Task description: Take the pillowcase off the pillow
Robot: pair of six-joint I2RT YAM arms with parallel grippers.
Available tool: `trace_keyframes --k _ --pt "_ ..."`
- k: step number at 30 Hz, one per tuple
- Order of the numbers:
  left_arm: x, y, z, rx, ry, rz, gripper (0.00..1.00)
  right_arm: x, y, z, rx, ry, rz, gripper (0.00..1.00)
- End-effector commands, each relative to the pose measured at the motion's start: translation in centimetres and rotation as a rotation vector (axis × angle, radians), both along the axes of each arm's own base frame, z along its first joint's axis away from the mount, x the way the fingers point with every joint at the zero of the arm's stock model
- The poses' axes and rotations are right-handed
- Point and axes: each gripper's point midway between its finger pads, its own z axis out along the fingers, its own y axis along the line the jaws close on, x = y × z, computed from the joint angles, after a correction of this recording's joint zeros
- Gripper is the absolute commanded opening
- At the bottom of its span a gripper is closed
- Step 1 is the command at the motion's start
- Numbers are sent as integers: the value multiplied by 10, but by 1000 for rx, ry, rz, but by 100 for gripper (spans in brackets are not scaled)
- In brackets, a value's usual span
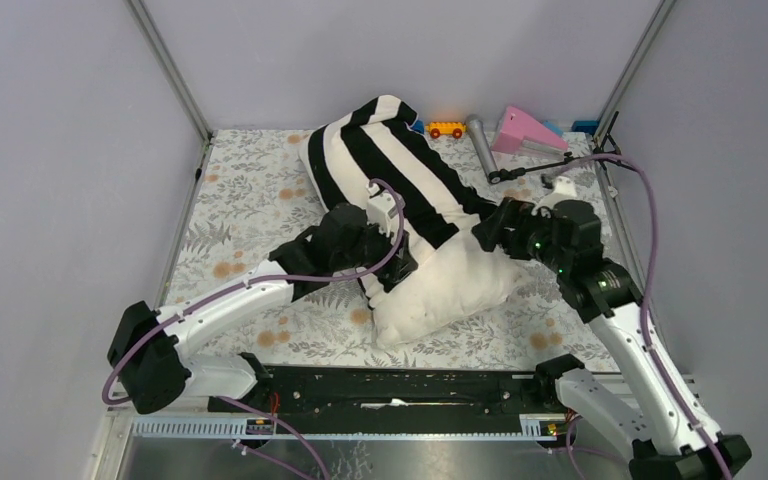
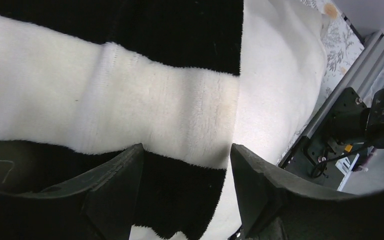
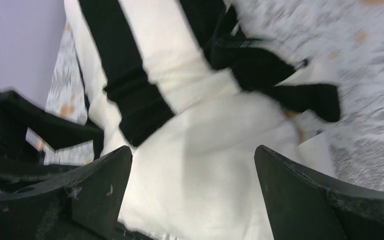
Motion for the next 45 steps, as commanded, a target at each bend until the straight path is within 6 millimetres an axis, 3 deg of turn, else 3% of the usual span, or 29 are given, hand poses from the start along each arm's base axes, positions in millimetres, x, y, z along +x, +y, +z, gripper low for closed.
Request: trace_keyframes --k 1,5,7,10,14,15,16,17,18,19,22,27,31,33,37,42,45 --pt "6 -5 10 24 -24 7 62 -25 38 -29 -74 112 145 100" --pt "21 5 -3 102 -11 100 50 -46 63 -68 -361 157 168 100" --pt "26 8 -6 118 -10 135 37 -49 70 -85 -457 191 178 100" --pt "37 16 -7 137 -18 219 15 -49 74 -100 -524 203 176 100" --pt "58 33 0 138 -40 364 0 -48 80 -119 -514 199 197 96" --pt "66 40 2 137 -37 407 0 -48 82 -124 -507 198 205 87" --pt "74 48 3 131 -31 446 0 -49 84 -129 -499 200 210 61" --pt "82 56 3 122 -20 482 0 -49 84 -133 -492 200 200 25" --pt "91 66 2 106 -1 524 0 -48 80 -136 -485 203 169 2" --pt "100 76 2 85 15 556 0 -46 75 -134 -479 195 130 0" --pt "125 103 6 -70 78 620 0 -43 57 -116 -411 118 25 0" --pt "157 162 -4 -241 147 784 0 -35 2 -54 -326 -74 -196 0" --pt "163 217 -27 -275 171 1027 0 -37 -64 -19 -325 -177 -475 0" --pt "159 237 -36 -311 175 1095 0 -41 -83 -9 -328 -215 -545 0" --pt "145 254 -31 -338 121 1149 0 -36 -69 -19 -389 -201 -456 0" --pt "115 264 14 -444 -41 1174 0 -20 -9 -64 -428 -54 -227 0" --pt "90 275 36 -464 -142 1225 0 -3 19 -79 -344 16 -144 0"
